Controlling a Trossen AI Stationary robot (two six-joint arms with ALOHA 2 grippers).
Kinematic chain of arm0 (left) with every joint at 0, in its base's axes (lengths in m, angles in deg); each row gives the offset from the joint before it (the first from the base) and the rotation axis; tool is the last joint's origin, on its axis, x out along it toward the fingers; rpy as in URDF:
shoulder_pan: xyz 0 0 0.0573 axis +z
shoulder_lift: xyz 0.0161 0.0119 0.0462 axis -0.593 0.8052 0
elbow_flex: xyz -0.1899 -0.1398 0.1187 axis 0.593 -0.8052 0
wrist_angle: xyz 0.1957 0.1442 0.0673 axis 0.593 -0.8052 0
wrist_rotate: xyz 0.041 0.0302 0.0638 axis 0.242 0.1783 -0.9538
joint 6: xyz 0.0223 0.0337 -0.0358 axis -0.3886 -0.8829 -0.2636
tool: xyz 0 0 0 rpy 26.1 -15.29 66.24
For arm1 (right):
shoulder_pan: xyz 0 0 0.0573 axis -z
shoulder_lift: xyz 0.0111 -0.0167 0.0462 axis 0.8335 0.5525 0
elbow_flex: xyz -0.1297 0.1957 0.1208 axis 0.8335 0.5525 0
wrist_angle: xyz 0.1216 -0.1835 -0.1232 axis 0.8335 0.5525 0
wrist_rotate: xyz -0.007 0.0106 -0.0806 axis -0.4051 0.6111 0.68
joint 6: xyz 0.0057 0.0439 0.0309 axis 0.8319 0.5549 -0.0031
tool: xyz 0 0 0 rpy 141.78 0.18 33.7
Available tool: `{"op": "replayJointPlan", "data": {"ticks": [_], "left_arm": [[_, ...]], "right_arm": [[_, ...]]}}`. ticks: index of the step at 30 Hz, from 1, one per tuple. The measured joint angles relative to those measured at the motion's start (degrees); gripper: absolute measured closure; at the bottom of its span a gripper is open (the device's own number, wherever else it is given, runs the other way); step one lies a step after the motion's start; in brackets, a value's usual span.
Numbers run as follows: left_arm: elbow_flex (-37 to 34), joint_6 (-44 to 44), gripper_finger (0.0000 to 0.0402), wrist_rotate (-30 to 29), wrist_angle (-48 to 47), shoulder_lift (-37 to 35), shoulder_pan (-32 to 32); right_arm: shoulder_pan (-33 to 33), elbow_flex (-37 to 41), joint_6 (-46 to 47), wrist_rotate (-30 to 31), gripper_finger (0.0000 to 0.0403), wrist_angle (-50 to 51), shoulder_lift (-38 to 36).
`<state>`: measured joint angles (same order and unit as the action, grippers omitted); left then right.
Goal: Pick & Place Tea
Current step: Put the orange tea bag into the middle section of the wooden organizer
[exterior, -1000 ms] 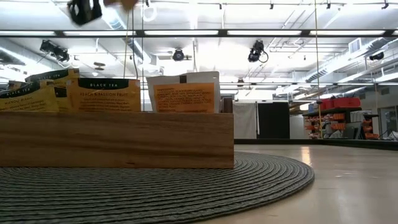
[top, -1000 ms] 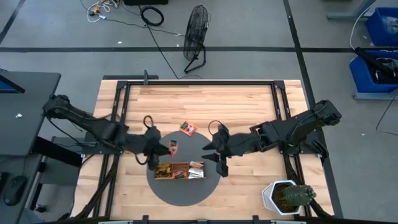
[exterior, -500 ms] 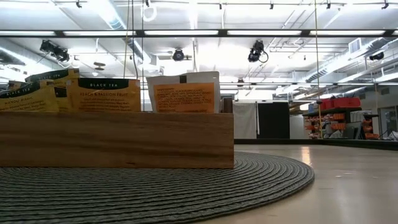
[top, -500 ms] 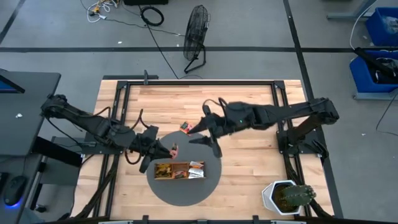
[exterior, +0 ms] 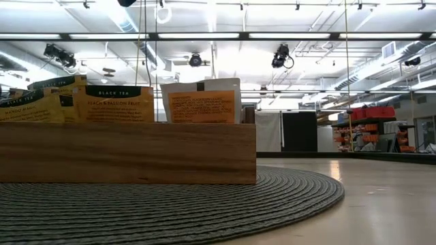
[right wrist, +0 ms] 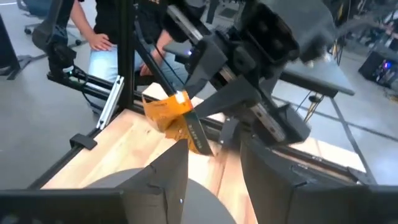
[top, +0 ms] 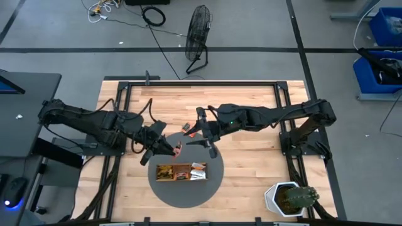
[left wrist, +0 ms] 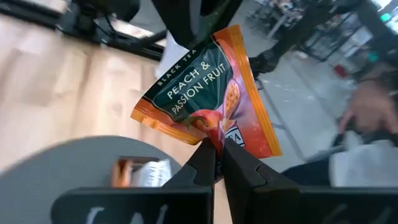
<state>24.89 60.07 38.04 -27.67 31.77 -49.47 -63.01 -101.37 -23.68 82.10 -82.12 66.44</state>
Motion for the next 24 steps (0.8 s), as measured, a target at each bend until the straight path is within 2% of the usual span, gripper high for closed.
{"op": "replayJointPlan", "data": {"ticks": [4,6,9,15,19,24], "left_arm": [[0.0,2.5,0.0386,6.0,2.0,0.0,2.4],[0.0,3.4,0.0386,7.0,2.9,0.0,3.1],[0.0,6.0,0.0385,7.4,5.3,0.0,4.1],[0.0,8.7,0.0385,7.4,9.6,0.0,4.3],[0.0,10.4,0.0385,7.0,12.4,0.7,4.3],[0.1,11.5,0.0385,6.5,13.4,1.4,4.3]], "right_arm": [[0.0,0.0,-3.8,-0.9,0.0246,-0.2,0.0],[0.1,0.0,-5.5,-2.8,0.0242,-0.9,0.0],[0.2,0.0,-6.8,-5.0,0.023,-0.9,0.0],[0.9,0.0,-8.6,-5.4,0.0207,-2.8,0.0],[1.6,0.0,-10.6,-5.8,0.0204,-3.1,0.0],[2.1,0.0,-10.1,-9.7,0.0204,-5.8,0.0]]}}
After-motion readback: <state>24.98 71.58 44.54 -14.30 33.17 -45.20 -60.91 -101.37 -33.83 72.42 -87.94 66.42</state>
